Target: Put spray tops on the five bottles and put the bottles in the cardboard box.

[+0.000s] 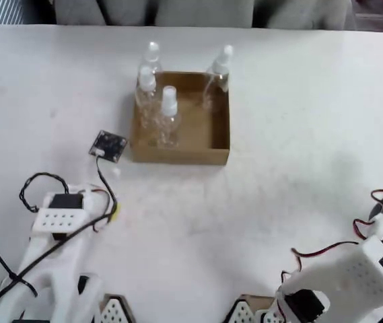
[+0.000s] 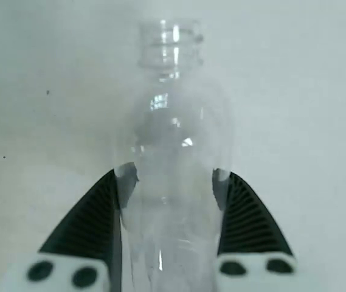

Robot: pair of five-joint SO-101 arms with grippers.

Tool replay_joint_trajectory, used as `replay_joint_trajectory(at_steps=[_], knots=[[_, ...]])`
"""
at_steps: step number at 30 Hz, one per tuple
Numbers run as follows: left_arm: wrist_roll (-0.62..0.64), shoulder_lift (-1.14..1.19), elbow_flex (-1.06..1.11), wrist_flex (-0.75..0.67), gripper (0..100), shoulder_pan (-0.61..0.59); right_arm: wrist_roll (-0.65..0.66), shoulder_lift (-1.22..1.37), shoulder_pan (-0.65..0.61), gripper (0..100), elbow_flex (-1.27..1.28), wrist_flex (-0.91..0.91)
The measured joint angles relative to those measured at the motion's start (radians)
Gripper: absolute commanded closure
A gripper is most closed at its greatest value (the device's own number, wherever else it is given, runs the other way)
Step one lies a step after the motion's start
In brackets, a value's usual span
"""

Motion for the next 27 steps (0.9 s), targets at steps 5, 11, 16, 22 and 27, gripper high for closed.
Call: replay_joint_trajectory(at_steps=[5, 11, 16, 22, 27], knots=[[0.000, 0.000, 0.000, 0.000, 95, 0.000, 0.060, 0.000, 0.003, 73.5, 0.000, 0.000], [0.000, 0.000, 0.000, 0.000, 95, 0.000, 0.127, 0.000, 0.002, 70.6, 0.000, 0.000], [0.000, 0.000, 0.000, 0.000, 95, 0.000, 0.172, 0.000, 0.002, 70.7, 0.000, 0.000], [0.000, 0.000, 0.000, 0.000, 95, 0.000, 0.250, 0.000, 0.002, 70.7, 0.000, 0.002], [0.000, 0.000, 0.000, 0.000, 95, 0.000, 0.296, 0.000, 0.000, 70.7, -0.011, 0.002]])
